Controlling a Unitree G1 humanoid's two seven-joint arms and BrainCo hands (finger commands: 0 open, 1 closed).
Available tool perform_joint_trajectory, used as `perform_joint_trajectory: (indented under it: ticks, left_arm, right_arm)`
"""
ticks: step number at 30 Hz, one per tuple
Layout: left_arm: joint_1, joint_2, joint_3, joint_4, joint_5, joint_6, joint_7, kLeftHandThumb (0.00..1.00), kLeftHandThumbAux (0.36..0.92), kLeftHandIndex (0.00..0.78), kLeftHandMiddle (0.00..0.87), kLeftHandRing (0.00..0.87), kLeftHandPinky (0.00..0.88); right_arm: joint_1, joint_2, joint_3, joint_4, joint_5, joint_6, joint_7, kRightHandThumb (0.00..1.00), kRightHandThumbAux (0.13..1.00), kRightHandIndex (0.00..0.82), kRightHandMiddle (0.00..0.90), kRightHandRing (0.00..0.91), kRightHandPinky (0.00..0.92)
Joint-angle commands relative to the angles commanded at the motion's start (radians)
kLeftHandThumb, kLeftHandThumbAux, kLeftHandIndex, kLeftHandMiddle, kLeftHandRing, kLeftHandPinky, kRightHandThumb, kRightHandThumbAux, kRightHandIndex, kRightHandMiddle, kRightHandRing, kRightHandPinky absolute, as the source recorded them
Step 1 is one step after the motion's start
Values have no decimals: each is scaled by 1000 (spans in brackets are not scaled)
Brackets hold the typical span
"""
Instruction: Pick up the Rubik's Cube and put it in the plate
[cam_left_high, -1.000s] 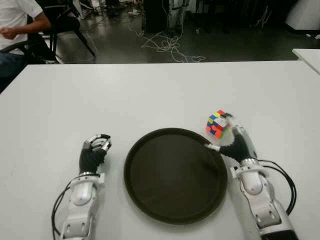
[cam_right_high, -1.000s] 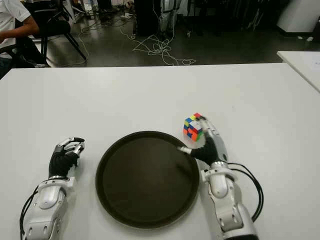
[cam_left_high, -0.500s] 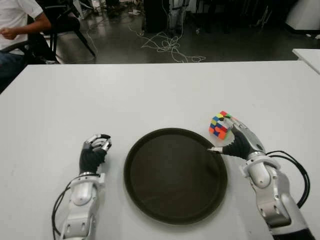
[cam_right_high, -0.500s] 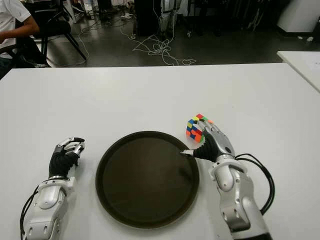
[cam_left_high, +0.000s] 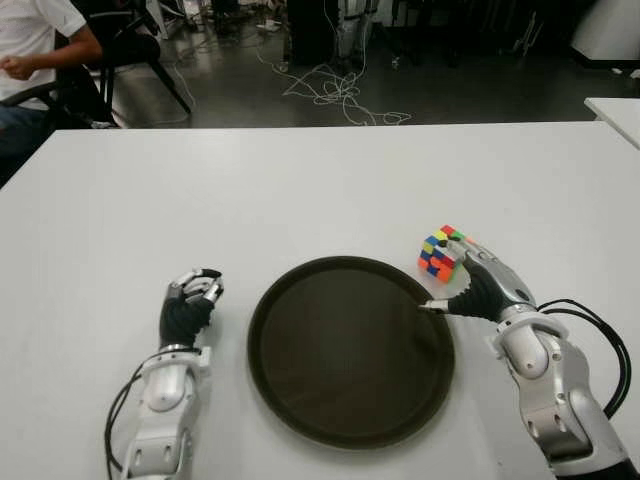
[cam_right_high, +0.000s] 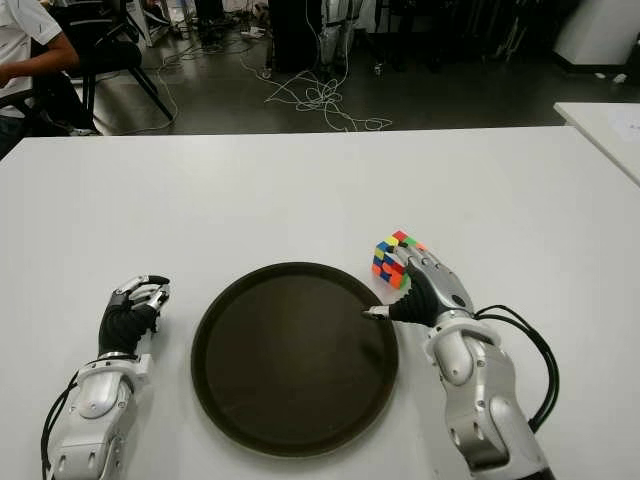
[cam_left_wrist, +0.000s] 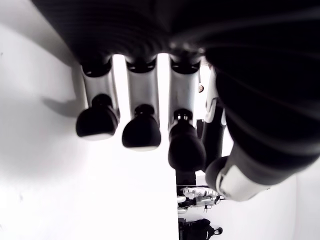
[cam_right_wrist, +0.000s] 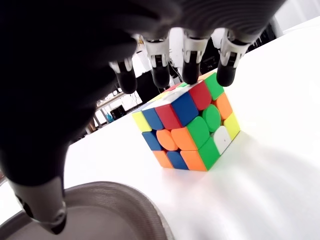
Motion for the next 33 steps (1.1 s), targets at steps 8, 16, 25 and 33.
perform_joint_trajectory:
  ticks: [8,16,25,33]
  left_arm:
    - [0,-1,3,2,-8,0,-3,710,704,444,820,829,829]
    - [-4,1,2,13,-8,-5,-5,710,704,444,819,829,826]
    - [-1,-1,1,14,-9,-18,-6,711,703,444,811,823,814]
    - [1,-3,-2,8,-8,-18,-4,711,704,444,802,815,806]
  right_arm:
    - [-2,-3,3,9,3,-2,-14,0,720,0,0,0,0]
    - [-5,-18,3,18,2,-19,-24,0,722,0,0,0,0]
    - [-5,-19,-14,-2,21,-37,-38,0,702,0,0,0,0]
    - [-12,-34,-33,-38,22,-25,-20,0,686,0,0,0,0]
